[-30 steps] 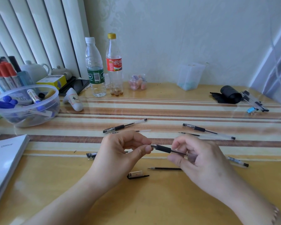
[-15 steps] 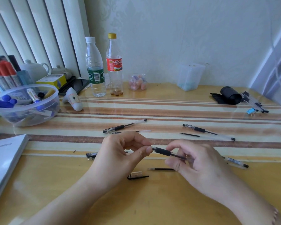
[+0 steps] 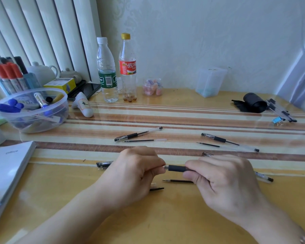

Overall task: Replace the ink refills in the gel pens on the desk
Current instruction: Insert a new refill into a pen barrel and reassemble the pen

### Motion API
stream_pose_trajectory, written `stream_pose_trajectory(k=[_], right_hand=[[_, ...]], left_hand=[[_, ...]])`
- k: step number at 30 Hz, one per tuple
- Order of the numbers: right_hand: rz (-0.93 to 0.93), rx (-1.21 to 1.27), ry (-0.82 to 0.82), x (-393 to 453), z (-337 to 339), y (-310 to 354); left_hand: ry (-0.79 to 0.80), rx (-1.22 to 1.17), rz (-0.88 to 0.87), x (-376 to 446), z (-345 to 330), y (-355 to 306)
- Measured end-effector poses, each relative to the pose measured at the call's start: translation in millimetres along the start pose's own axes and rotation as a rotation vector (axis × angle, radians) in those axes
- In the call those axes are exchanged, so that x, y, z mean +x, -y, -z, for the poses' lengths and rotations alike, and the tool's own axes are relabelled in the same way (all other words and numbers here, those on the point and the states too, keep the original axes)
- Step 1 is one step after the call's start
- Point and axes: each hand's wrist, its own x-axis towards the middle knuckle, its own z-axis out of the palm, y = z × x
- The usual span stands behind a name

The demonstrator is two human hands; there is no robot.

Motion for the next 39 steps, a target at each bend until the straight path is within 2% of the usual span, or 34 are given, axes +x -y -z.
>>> stream_pose_trajectory(k=[3, 6, 8, 10, 13, 16, 19, 21, 23, 27, 39], right_hand=[[-0.071, 0.054, 0.073, 0, -3, 5], [-0.206, 0.224, 0.153, -3, -7, 1], [-0.240, 0.310, 0.175, -3, -7, -1], [-0.227, 0.283, 0.155, -1, -5, -1], [-0.266, 0.225, 0.110, 3, 2, -11], [-0.321, 0.244, 0.099, 0, 8, -25], [-0.320, 0.254, 0.110, -1, 6, -28], [-0.311, 0.294, 0.133, -1, 4, -27], [-0.294, 0.325, 0.148, -1, 4, -26], [-0.264, 0.361, 0.133, -1, 4, -25], [-0.167, 0.337, 0.126, -1, 2, -19]], left_hand=[[-0.023, 0.101, -0.029, -1, -2, 0], [-0.103, 0.250, -0.139, 1, -3, -2], [-0.177, 0.248, -0.156, 2, -3, -4], [-0.203, 0.145, -0.072, 2, -2, -4], [-0.050, 0.054, 0.087, 1, 5, -1], [0.203, 0.206, 0.057, -5, 13, 7], [0.308, 0.350, 0.018, -10, 14, 10], [0.291, 0.337, -0.001, -10, 13, 11], [0.210, 0.265, 0.022, -8, 12, 11], [0.004, 0.023, 0.200, -6, 12, 10], [-0.038, -0.064, 0.165, -7, 2, 4]])
